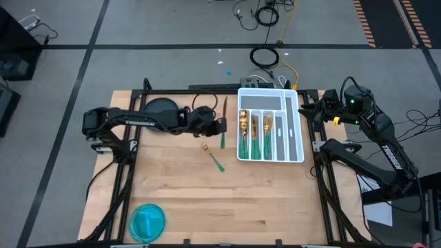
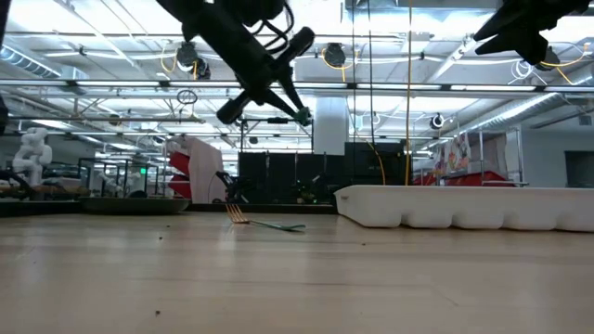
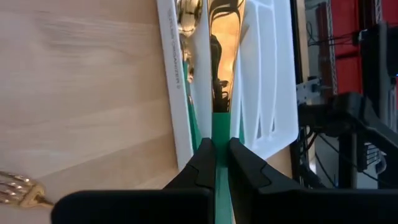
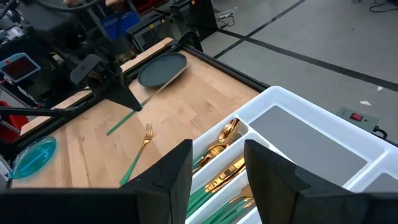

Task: Sort silverware
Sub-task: Put the green knife on the silverware organizer

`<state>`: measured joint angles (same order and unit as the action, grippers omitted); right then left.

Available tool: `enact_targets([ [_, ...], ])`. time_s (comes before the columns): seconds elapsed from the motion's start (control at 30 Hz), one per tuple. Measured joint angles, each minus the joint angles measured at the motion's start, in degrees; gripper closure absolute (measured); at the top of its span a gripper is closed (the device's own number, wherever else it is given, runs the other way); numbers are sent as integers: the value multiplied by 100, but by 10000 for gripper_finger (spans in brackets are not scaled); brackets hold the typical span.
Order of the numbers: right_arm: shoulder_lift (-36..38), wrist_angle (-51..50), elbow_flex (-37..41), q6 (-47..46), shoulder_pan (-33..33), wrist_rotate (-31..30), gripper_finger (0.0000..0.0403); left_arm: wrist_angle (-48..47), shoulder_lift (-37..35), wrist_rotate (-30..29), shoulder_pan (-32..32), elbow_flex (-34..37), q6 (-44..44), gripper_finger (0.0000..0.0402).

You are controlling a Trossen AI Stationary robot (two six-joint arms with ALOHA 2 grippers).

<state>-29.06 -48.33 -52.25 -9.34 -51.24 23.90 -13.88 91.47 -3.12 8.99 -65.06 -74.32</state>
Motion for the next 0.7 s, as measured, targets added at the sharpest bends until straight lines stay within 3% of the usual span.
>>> enact_targets([
  [0.7,-2,0,0,2,0,2,264,-89,1773,294,164,-2365,468,384],
])
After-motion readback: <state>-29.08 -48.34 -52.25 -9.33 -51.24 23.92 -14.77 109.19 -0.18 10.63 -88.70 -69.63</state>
